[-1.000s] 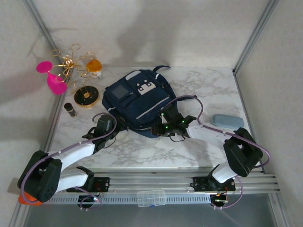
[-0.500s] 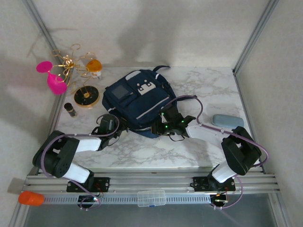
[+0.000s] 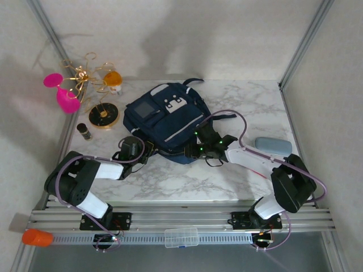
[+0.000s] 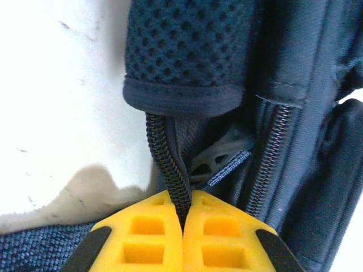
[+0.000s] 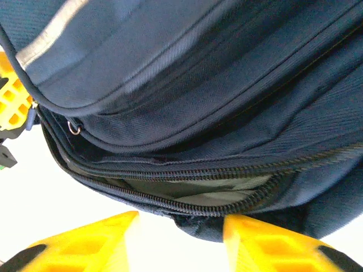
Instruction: Pack books, pencil case, and school supplies into a backpack
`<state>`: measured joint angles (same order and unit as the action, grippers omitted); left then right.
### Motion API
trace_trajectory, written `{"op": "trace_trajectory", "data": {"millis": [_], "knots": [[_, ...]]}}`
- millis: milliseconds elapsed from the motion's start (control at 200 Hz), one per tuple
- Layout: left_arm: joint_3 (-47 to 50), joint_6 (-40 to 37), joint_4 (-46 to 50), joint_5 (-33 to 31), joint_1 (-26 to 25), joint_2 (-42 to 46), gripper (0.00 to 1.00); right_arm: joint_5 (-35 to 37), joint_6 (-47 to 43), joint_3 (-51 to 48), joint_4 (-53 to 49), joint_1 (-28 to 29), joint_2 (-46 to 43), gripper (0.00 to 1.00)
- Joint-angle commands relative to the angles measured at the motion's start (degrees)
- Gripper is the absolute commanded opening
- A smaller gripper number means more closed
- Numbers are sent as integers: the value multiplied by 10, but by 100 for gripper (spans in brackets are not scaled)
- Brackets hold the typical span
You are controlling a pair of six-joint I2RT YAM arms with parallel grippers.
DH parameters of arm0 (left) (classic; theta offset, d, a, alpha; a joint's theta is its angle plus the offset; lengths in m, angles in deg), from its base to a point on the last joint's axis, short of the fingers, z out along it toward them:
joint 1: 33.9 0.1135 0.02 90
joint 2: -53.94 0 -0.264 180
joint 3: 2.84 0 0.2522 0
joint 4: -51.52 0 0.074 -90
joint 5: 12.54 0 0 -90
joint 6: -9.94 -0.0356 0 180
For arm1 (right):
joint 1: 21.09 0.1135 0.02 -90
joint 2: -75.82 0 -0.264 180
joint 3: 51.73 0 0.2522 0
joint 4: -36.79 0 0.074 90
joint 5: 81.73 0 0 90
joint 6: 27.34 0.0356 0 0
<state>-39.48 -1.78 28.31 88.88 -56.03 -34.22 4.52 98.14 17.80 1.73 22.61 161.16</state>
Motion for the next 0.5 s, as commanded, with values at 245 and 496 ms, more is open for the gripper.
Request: {"op": "trace_trajectory", "data": {"millis": [245, 496], "knots": [[-42, 10, 30, -45, -86, 100, 0, 111, 35, 166, -109, 119, 50, 56], [-62, 28, -4, -49, -127, 88, 0, 207, 8, 238, -138, 120, 127, 66]]}}
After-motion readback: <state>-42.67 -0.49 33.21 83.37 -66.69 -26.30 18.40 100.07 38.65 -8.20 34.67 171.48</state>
